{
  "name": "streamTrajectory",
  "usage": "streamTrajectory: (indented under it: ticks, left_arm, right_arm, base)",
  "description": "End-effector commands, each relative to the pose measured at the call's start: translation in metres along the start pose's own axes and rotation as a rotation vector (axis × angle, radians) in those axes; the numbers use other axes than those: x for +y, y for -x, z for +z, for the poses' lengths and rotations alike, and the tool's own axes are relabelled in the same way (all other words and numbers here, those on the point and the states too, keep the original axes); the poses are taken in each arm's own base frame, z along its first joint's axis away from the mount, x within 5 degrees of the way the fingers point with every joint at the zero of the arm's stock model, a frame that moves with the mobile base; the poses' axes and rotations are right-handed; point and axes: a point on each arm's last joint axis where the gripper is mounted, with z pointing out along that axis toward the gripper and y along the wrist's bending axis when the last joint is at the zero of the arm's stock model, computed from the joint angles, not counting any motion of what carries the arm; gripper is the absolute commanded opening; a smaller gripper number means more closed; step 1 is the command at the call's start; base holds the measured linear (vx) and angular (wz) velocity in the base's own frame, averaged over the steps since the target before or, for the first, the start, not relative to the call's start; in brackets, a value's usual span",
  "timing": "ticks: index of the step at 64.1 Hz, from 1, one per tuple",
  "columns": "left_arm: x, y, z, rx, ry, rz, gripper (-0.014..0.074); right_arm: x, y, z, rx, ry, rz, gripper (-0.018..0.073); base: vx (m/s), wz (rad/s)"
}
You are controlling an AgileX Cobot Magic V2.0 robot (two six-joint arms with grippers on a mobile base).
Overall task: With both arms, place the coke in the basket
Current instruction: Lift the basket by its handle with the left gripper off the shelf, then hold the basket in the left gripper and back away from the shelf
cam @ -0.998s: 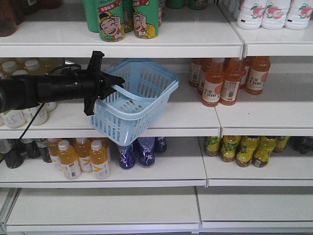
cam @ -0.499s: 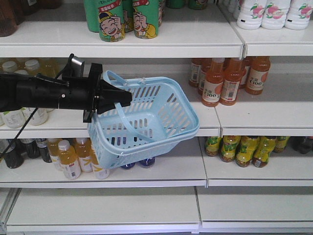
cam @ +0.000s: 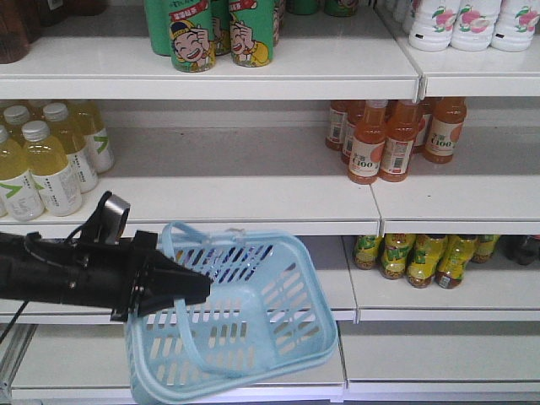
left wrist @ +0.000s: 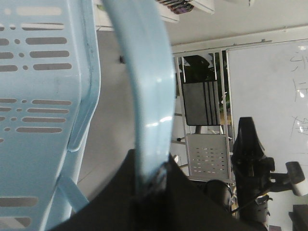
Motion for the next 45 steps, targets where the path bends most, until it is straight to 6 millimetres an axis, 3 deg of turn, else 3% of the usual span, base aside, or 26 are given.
streamTrajectory:
  ticks: [1, 17, 45]
  left_arm:
    - [-0.015, -0.013, -0.003, 0.002, -0.118, 0.014, -0.0008]
    - [-0.018, -0.029, 0.014, 0.061, -0.135, 0.048, -0.0008]
    - [-0.017, -0.029, 0.014, 0.069, -0.120, 0.054, -0.0008]
  right_arm:
    - [0.001, 0.004, -0.001, -0.078, 0.008, -0.017, -0.0010]
    - [0.001, 0.004, -0.001, -0.078, 0.008, -0.017, -0.0010]
    - [0.001, 0.004, -0.001, -0.078, 0.008, -0.017, -0.0010]
  base:
    - [0.00, 0.00]
    - [0.00, 0.00]
    - [0.00, 0.00]
